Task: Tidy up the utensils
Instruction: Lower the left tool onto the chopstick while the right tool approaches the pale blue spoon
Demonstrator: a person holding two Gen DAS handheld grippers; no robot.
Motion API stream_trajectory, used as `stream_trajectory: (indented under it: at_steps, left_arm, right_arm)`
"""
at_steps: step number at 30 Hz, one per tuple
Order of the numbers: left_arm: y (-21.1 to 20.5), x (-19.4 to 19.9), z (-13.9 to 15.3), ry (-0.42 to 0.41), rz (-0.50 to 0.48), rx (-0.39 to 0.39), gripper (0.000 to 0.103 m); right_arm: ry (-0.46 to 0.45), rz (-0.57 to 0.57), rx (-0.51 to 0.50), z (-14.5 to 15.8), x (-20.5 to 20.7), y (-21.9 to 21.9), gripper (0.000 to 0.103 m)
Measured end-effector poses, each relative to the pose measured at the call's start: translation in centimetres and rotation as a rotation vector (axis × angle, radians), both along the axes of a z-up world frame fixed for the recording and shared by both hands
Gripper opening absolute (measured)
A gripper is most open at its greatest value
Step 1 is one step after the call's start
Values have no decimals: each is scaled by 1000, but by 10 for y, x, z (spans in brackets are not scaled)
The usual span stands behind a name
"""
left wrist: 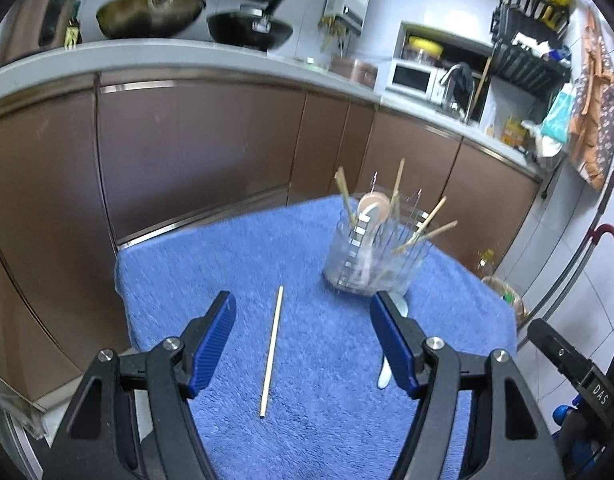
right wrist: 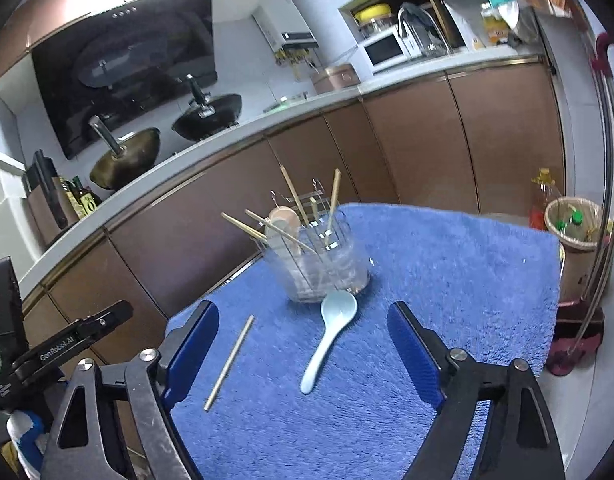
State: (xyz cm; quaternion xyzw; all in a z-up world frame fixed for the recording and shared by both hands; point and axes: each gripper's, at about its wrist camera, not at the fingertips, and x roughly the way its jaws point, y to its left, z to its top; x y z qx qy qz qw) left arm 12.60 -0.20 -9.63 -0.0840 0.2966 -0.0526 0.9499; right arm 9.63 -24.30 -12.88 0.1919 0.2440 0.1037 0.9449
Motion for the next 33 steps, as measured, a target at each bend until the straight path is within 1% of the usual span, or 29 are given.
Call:
stream_trajectory:
  at_steps: [3, 5, 7, 9, 11, 15, 17, 19, 22, 24, 25, 27, 33]
  left_arm:
    - [3, 15, -16, 56, -5, -11, 68]
    - [6, 28, -29, 97, -15, -9, 68]
    - [13, 42, -45, 158, -16, -15, 68]
    - [19, 57, -57, 209, -27, -35, 68]
    - [24, 72, -69, 252, -35, -39, 67]
    - [24, 100, -83, 308, -74, -41, 67]
    - [23, 113, -89, 337, -91, -47, 67]
    - [22, 129, -95, 373, -109, -58, 67]
    - [20, 148, -101, 407, -119, -58, 65]
    - [18, 161, -105, 432, -130, -53, 54]
    - [17, 165, -107, 444, -134, -50, 51]
    - [14, 175, -112, 482, -141, -35, 40]
    - [8, 195, -125, 587, -178, -16, 28]
  right_arm:
    - [47, 9, -2, -12, 15, -4, 76]
    - [77, 21, -9, -19, 24, -6, 70]
    - [108, 36, -24, -25, 34, -7, 66]
    - [147, 59, -44, -32, 48, -6, 60]
    - [192, 98, -58, -42, 65, -4, 53]
    - [253, 160, -75, -58, 96, 0, 47]
    - [284, 190, -58, -66, 114, -2, 42]
    - [319, 203, -41, -75, 131, -6, 40]
    - [351, 208, -49, -84, 148, -10, 40]
    - [366, 217, -39, -88, 156, -12, 39]
    - [371, 222, -38, -90, 159, -13, 39]
    - [377, 236, -38, -91, 164, -13, 39]
    - [398, 281, -59, -94, 176, -12, 38]
